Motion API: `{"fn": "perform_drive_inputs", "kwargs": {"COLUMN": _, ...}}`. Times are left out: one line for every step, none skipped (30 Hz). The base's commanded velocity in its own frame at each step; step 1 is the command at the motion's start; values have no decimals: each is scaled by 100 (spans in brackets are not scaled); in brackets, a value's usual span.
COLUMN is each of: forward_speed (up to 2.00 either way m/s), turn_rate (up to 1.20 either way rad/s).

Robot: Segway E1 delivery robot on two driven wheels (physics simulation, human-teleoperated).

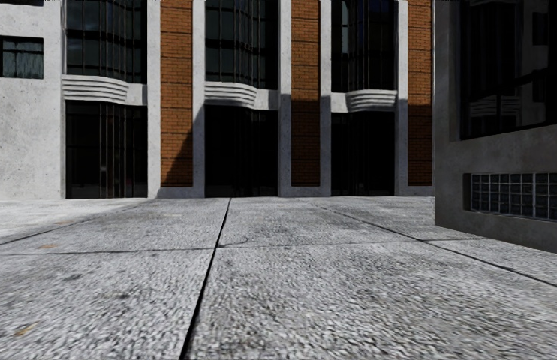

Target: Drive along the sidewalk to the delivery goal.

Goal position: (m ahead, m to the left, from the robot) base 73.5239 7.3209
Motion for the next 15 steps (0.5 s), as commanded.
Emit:
{"fn": "perform_drive_inputs", "kwargs": {"forward_speed": 200, "turn_rate": 0}}
{"fn": "perform_drive_inputs", "kwargs": {"forward_speed": 200, "turn_rate": 0}}
{"fn": "perform_drive_inputs", "kwargs": {"forward_speed": 200, "turn_rate": 0}}
{"fn": "perform_drive_inputs", "kwargs": {"forward_speed": 200, "turn_rate": 0}}
{"fn": "perform_drive_inputs", "kwargs": {"forward_speed": 200, "turn_rate": 0}}
{"fn": "perform_drive_inputs", "kwargs": {"forward_speed": 200, "turn_rate": 0}}
{"fn": "perform_drive_inputs", "kwargs": {"forward_speed": 200, "turn_rate": 0}}
{"fn": "perform_drive_inputs", "kwargs": {"forward_speed": 200, "turn_rate": 0}}
{"fn": "perform_drive_inputs", "kwargs": {"forward_speed": 200, "turn_rate": 0}}
{"fn": "perform_drive_inputs", "kwargs": {"forward_speed": 200, "turn_rate": 0}}
{"fn": "perform_drive_inputs", "kwargs": {"forward_speed": 200, "turn_rate": 0}}
{"fn": "perform_drive_inputs", "kwargs": {"forward_speed": 200, "turn_rate": 0}}
{"fn": "perform_drive_inputs", "kwargs": {"forward_speed": 200, "turn_rate": 0}}
{"fn": "perform_drive_inputs", "kwargs": {"forward_speed": 200, "turn_rate": 0}}
{"fn": "perform_drive_inputs", "kwargs": {"forward_speed": 200, "turn_rate": 0}}
